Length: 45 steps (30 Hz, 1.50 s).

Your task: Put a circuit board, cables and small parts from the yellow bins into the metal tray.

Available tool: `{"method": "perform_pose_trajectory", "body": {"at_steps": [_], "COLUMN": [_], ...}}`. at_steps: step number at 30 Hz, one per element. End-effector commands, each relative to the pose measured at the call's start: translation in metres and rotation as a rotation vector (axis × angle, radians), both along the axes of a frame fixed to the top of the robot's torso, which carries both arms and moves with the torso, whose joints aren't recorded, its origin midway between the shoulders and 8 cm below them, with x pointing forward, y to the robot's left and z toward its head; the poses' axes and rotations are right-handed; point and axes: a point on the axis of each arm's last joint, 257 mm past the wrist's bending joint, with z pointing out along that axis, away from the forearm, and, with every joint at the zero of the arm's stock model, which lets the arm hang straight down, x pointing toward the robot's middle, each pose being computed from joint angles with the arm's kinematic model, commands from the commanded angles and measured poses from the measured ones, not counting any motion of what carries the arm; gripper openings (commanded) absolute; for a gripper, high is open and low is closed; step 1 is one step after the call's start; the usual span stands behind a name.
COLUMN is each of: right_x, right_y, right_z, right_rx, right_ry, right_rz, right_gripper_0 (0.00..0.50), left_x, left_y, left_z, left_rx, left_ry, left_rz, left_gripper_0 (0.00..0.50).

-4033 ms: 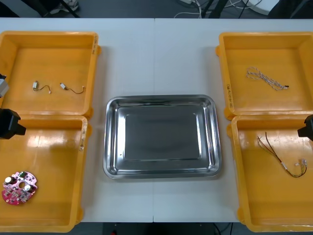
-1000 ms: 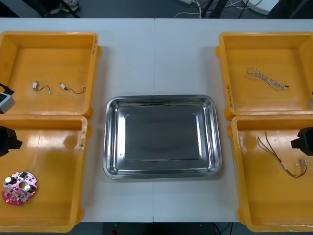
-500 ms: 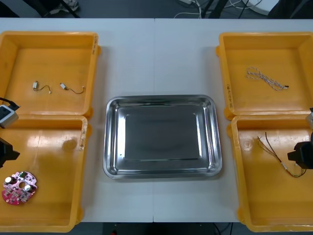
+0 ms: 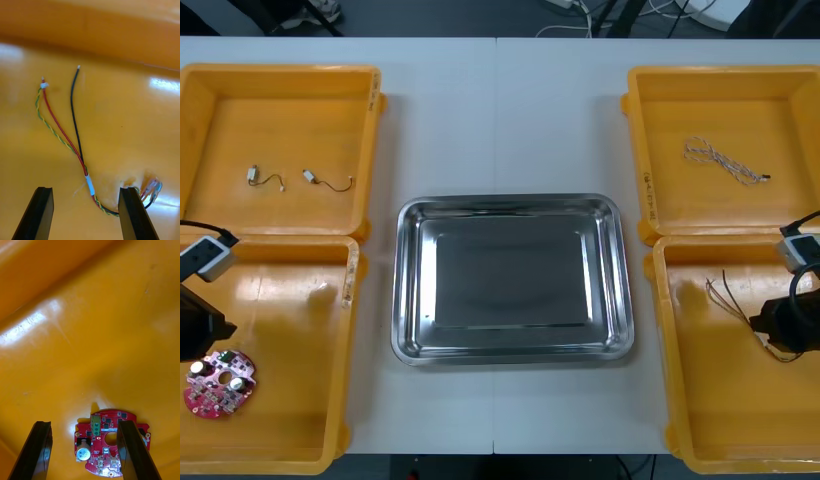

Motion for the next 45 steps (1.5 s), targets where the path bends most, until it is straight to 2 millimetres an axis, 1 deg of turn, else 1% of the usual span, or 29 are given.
{"method": "perform_pose_trajectory", "body": {"at_steps": [1,4,8,18,23,31,38,45], "right_x": [-0.003,-0.003,-0.001,0.002,0.003,-0.005,-0.007,-0.007], "right_y": [-0.006,-0.011,-0.012,-0.009,-0.009,-0.013,-0.015,-0.015], "right_z": [-0.001,-0.007,-0.014,-0.031,-0.036,-0.043,-0.047,-0.049], "right_rx": [-0.088,-0.112,-0.121,-0.121,-0.126,-0.132,-0.148,-0.156], "right_ry": [-0.007,-0.002,-0.004,-0.004,-0.003,0.016,0.024,0.022], "right_rz": [0.095,0.132,0.163,0.178,0.179,0.175,0.172,0.163], "right_gripper_0": [0.5,0.5,0.5,0.5,0.5,0.5,0.5,0.5], "left_x": [-0.017,-0.02,-0.023,-0.018,-0.021,-0.029,-0.033,-0.034], "left_y": [0.011,0.01,0.01,0.017,0.018,0.021,0.024,0.027], "left_z": [-0.011,-0.019,-0.03,-0.051,-0.053,-0.06,-0.064,-0.066], "left_rx": [0.078,0.082,0.077,0.081,0.084,0.087,0.09,0.094], "left_ry": [0.023,0.019,0.022,0.005,0.01,0.014,0.02,0.021], "left_rz": [-0.065,-0.072,-0.07,-0.068,-0.069,-0.067,-0.063,-0.06], "left_gripper_0": [0.5,0.5,0.5,0.5,0.5,0.5,0.5,0.5]}}
